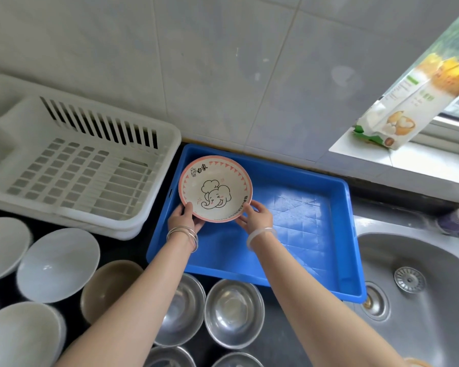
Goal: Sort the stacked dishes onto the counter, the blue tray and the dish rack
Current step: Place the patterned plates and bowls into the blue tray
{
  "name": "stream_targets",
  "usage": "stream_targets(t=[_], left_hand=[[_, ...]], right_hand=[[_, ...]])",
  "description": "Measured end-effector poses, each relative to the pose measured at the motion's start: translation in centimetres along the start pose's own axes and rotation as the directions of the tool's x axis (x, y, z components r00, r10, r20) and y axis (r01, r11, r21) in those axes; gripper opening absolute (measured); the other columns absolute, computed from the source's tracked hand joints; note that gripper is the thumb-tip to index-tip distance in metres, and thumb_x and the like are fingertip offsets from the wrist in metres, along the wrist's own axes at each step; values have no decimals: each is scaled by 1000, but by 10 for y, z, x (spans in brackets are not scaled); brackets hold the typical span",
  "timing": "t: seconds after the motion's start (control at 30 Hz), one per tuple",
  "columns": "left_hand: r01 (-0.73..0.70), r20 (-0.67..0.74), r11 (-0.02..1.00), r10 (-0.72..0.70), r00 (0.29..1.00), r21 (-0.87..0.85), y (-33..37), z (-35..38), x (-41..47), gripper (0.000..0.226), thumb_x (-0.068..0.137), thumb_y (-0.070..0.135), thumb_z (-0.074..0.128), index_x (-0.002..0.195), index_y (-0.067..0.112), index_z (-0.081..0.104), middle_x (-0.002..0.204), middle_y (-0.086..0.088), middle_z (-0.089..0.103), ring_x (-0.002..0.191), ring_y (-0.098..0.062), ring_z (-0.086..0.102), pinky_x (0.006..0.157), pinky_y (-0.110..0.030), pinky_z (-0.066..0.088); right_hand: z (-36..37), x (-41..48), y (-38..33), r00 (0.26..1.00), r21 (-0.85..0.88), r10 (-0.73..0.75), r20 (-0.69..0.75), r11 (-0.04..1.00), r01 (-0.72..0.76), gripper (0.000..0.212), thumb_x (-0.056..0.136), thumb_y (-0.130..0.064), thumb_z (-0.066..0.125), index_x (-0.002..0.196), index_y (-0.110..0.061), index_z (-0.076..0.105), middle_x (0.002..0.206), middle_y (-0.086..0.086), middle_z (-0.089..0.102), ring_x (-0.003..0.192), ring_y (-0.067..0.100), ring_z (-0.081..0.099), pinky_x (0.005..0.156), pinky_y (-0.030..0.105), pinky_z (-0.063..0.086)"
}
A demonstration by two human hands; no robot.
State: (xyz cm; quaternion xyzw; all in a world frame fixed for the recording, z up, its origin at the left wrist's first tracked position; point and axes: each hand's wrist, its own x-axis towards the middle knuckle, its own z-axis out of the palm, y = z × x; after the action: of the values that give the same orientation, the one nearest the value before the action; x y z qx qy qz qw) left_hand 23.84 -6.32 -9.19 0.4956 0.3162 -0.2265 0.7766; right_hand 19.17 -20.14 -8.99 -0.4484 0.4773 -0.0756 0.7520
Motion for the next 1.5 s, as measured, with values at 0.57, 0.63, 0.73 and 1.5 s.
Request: stream_targets(t=[0.57, 0.63, 0.73, 1.5], left_hand=[[-317, 61, 770, 342, 938, 554, -28, -5, -61, 38, 88, 4, 46, 126, 5, 55, 126, -8, 60, 118, -25, 54, 91, -25, 37], [-323, 95, 760, 329, 940, 564, -39, -1, -84, 41, 89, 3, 46, 130, 2, 49, 135, -15, 53, 124, -24, 51, 96, -24, 37], [-363, 221, 708, 289, 932, 606, -64, 13, -124, 37, 90, 3, 47, 127, 1, 53, 131, -13, 57, 121, -22, 54, 97, -21, 38], [-114, 365, 458, -509, 779, 881, -290, 61, -266, 38, 93, 9, 48, 127, 26, 48, 86, 3, 59, 73, -17, 62, 39, -21, 50]], right_hand=[[-60, -59, -31, 986, -305, 10, 165, 951, 41, 20, 96, -21, 45, 109, -12, 58, 111, 12, 63, 83, 24, 61, 68, 27, 49], [-93, -76, -34, 987, -344, -26, 161, 935, 81, 17, 94, -21, 45, 101, -14, 59, 101, 10, 65, 74, 19, 61, 64, 24, 48], [-149, -102, -32, 986, -439, -116, 115, 885, 156, 18, 95, -21, 45, 96, -15, 62, 96, 7, 67, 72, 15, 62, 62, 23, 47], [-437, -216, 42, 812, -665, -274, -516, 725, -178, 29, 90, -11, 51, 117, -16, 59, 108, 10, 67, 90, 27, 59, 80, 36, 48]])
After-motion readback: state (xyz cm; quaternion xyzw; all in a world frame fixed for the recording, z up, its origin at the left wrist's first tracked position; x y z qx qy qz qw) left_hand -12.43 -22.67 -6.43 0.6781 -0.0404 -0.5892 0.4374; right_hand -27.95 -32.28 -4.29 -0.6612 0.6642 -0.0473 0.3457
